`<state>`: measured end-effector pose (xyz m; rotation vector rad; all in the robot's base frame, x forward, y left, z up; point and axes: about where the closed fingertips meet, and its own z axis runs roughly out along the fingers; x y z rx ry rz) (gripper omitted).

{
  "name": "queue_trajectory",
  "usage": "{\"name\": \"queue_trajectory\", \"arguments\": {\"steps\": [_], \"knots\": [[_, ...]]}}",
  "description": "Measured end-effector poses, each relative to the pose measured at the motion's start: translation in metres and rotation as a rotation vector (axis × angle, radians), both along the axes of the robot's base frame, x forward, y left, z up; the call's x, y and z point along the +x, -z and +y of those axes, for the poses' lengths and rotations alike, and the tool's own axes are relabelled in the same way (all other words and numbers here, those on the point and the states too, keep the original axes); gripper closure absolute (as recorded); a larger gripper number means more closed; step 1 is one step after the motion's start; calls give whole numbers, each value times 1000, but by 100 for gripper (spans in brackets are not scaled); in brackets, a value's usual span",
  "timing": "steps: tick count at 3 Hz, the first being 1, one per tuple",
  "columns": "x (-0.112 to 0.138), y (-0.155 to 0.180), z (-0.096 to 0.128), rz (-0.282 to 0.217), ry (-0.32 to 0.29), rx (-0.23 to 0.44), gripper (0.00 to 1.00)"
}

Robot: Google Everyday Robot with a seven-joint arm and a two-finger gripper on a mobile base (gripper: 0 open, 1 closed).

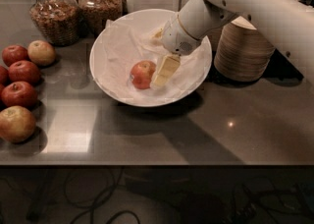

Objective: Pick apple from white bowl

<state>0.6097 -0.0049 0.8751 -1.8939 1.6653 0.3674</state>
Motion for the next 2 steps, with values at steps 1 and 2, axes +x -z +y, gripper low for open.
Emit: {"name": "queue_trajectory", "arguments": {"steps": [1, 2], "knots": [[-5, 3, 4, 16, -29, 6, 18], [-16, 1, 5, 19, -53, 16, 19]]}}
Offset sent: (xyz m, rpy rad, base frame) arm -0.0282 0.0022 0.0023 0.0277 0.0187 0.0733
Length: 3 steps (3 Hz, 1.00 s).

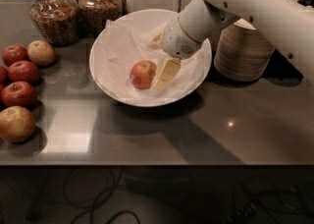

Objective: Pick apple from white bowl

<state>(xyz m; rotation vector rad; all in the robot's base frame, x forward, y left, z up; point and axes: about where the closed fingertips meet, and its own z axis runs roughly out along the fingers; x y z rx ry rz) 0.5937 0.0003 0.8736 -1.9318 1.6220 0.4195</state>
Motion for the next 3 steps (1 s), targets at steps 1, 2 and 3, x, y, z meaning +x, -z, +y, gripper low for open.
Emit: {"name": "queue_trajectory", "arguments": {"steps": [1, 2, 3], "knots": [[-11, 1, 7, 2, -32, -1, 19], [-18, 14, 24, 26, -72, -15, 18], [-13, 20, 27, 33, -70, -22, 19]]}}
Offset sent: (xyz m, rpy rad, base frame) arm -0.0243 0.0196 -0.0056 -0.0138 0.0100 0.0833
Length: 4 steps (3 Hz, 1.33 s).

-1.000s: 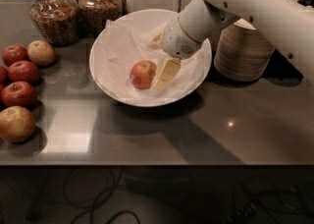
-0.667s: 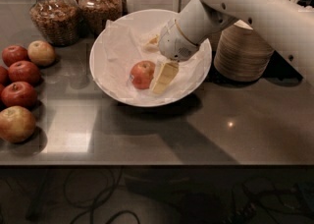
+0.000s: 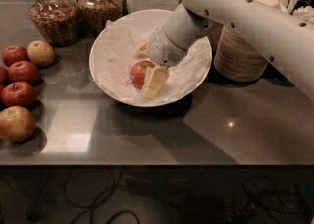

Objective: Pick apple from white bowl

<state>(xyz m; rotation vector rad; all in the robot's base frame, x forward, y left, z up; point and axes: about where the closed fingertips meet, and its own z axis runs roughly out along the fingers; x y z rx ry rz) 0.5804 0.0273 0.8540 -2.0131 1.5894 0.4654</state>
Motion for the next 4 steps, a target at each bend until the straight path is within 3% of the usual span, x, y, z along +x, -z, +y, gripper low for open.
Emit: {"name": "queue_trajectory", "arguments": {"steps": [3, 4], "knots": [[0, 0, 0, 0, 0, 0, 85], [0, 0, 0, 0, 0, 0, 100]]}}
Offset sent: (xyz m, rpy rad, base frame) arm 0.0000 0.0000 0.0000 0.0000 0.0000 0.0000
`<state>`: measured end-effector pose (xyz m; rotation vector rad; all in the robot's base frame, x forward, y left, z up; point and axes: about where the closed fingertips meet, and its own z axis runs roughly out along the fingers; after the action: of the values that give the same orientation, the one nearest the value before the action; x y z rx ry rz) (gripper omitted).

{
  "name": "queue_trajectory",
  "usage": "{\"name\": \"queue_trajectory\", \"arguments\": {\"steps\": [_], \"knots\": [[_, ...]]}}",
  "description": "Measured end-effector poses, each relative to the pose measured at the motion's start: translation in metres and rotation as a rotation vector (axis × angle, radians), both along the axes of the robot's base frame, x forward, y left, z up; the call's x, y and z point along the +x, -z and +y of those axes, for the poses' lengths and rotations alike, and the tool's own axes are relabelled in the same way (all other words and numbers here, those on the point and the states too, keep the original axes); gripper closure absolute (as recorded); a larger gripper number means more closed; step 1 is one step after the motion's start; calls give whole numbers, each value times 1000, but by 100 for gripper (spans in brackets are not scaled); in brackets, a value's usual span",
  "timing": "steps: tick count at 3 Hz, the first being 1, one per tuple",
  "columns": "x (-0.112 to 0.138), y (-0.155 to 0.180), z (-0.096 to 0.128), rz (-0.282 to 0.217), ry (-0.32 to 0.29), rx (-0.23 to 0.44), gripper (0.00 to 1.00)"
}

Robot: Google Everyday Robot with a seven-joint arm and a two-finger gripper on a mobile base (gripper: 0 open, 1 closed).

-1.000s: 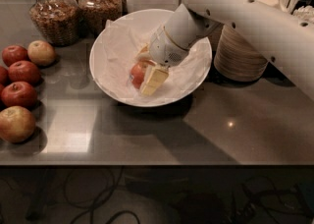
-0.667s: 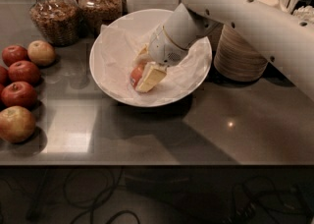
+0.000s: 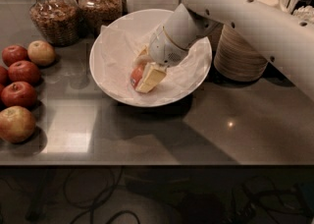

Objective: Pick apple from white bowl

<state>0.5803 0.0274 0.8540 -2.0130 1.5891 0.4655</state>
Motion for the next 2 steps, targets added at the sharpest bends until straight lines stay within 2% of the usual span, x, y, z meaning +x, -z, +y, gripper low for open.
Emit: {"name": "queue_trajectory", "arguments": {"steps": [1, 2], "knots": [[-2, -1, 0, -3, 1, 4, 100], [-9, -18, -1, -24, -12, 58, 100]]}}
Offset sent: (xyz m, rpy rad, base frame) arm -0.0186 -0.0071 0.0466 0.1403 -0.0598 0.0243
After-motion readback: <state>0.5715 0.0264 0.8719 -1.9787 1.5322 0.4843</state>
